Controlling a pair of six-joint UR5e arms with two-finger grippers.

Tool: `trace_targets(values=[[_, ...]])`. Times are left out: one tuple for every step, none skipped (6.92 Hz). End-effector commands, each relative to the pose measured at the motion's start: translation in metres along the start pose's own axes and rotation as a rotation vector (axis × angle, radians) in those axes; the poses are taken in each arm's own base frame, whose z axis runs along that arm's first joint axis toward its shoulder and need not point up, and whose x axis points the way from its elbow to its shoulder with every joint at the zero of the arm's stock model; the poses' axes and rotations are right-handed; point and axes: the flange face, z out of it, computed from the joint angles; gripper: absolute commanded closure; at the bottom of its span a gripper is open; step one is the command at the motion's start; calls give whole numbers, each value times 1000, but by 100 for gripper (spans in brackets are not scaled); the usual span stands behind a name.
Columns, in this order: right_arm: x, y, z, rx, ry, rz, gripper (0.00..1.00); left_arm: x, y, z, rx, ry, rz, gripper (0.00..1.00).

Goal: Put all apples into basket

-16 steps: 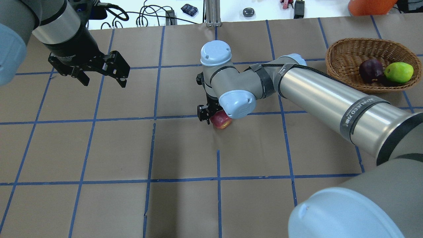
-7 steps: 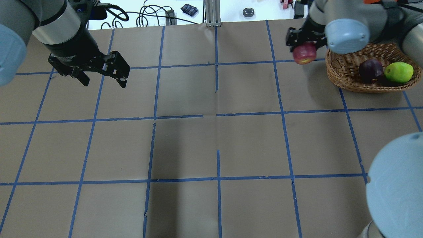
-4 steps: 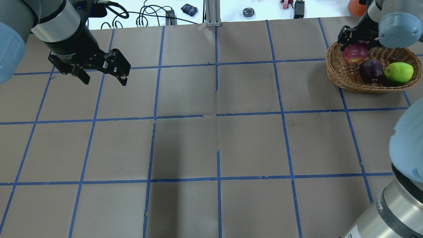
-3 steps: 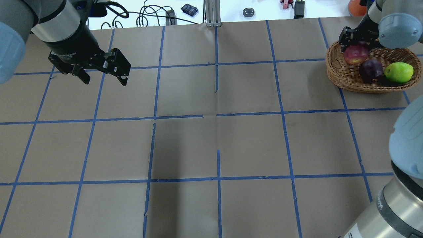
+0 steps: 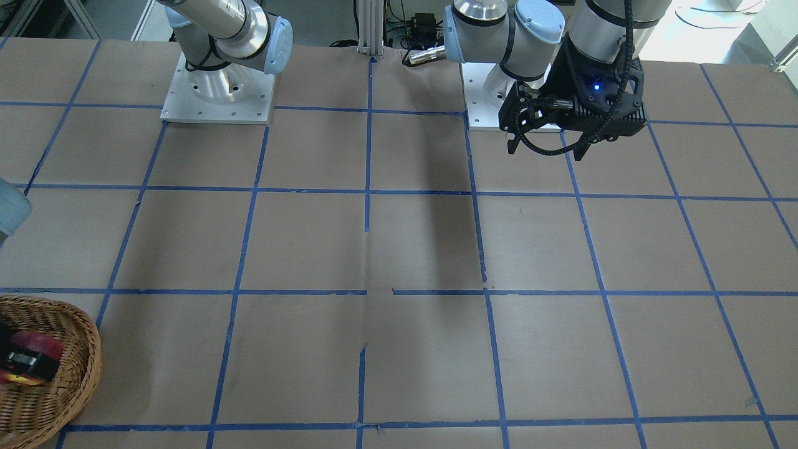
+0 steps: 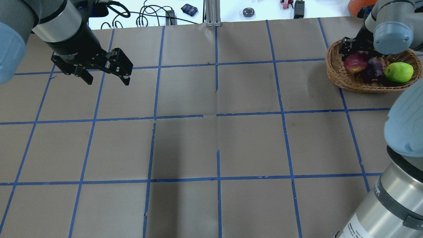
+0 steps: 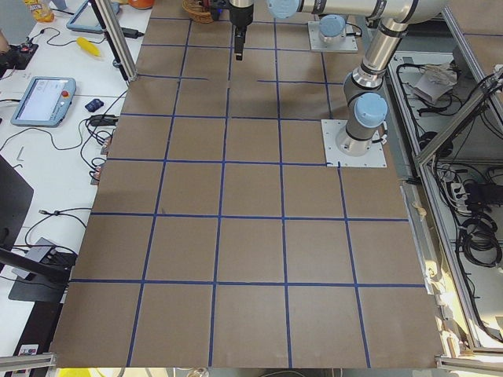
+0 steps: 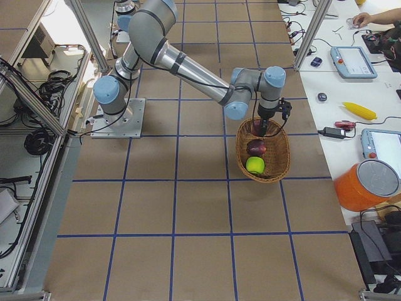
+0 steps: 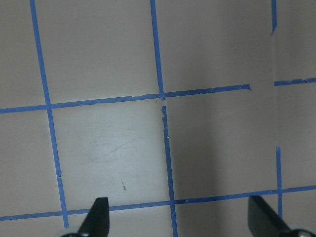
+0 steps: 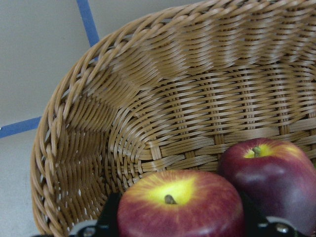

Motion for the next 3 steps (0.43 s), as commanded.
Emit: trace_targets(values=[[0, -3, 1, 4, 1, 1, 0, 0, 0, 0, 1, 0, 0, 0], [2, -2, -6, 0, 10, -1, 0, 0, 0, 0, 1, 0, 0, 0], [-1, 3, -22, -4, 9, -5, 0, 0, 0, 0, -1, 0, -1, 0]])
